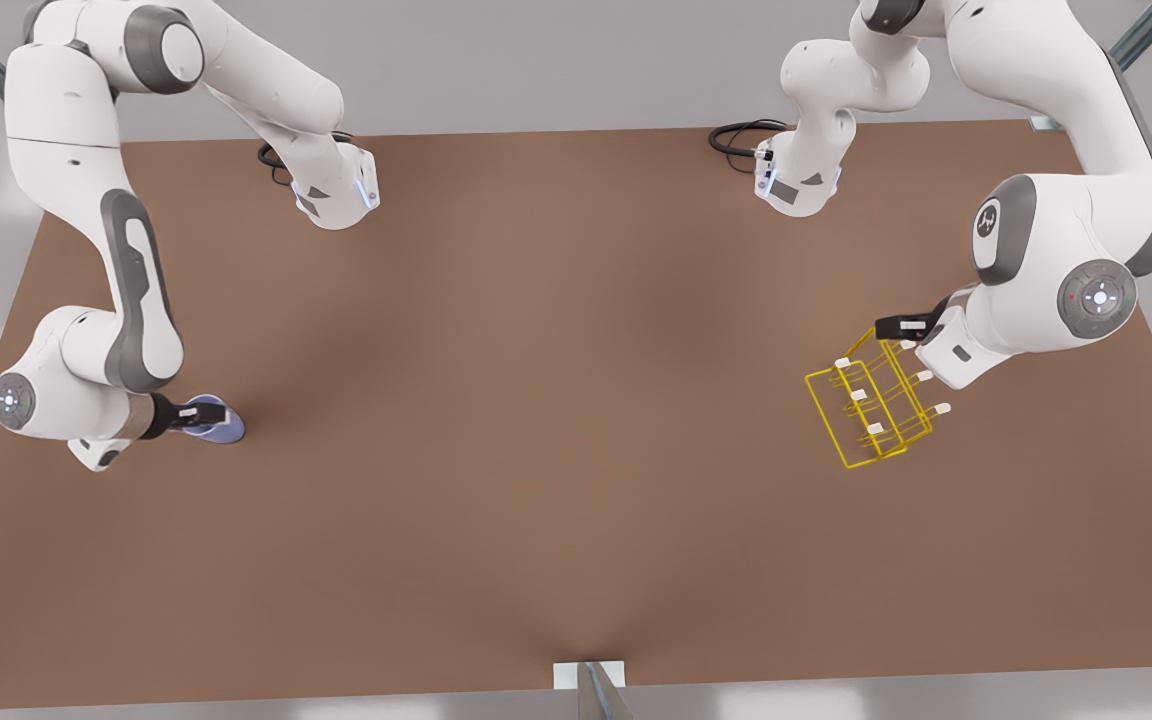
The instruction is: Place the cup on the cup holder
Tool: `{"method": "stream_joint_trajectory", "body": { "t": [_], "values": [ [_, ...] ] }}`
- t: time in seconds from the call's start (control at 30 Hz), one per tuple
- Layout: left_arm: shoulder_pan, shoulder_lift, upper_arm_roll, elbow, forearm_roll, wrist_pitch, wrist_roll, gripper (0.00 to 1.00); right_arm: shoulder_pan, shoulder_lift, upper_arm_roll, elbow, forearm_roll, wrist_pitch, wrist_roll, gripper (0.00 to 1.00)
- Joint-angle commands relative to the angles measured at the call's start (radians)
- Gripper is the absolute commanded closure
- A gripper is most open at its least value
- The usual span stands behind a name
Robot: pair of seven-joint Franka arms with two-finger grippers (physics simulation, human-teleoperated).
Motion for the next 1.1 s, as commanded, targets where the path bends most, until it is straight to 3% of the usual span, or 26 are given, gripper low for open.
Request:
{"method": "stream_joint_trajectory", "body": {
  "t": [0.0,0.53,0.7,0.77,0.83,0.87,1.07],
  "values": [
    [0.0,-0.002,0.0,0.0,0.001,-0.007,-0.004,0.0,-0.001,-0.001,-0.001,-0.005,-0.011,0.012,-0.097,0.0],
    [0.0,0.002,0.0,0.0,0.001,-0.019,-0.004,0.0,0.003,0.008,-0.001,-0.139,-0.011,0.126,-0.093,0.03],
    [0.0,0.002,0.0,0.0,0.001,-0.019,-0.004,0.0,0.002,0.023,-0.012,-0.136,-0.012,0.137,-0.091,0.3],
    [0.0,0.002,0.0,0.0,0.001,-0.019,-0.004,0.0,0.002,0.022,-0.013,-0.134,-0.011,0.137,-0.091,0.52],
    [0.0,0.002,0.0,0.0,0.001,-0.019,-0.004,0.0,-0.001,0.022,-0.013,-0.134,-0.012,0.137,-0.091,0.65],
    [0.0,0.002,0.0,0.0,0.001,-0.019,-0.004,0.0,-0.001,0.022,-0.013,-0.134,-0.012,0.135,-0.091,0.79],
    [0.0,0.005,0.0,0.0,0.001,-0.018,-0.004,0.0,0.013,0.019,-0.012,-0.083,-0.012,0.112,-0.088,0.79]
  ]
}}
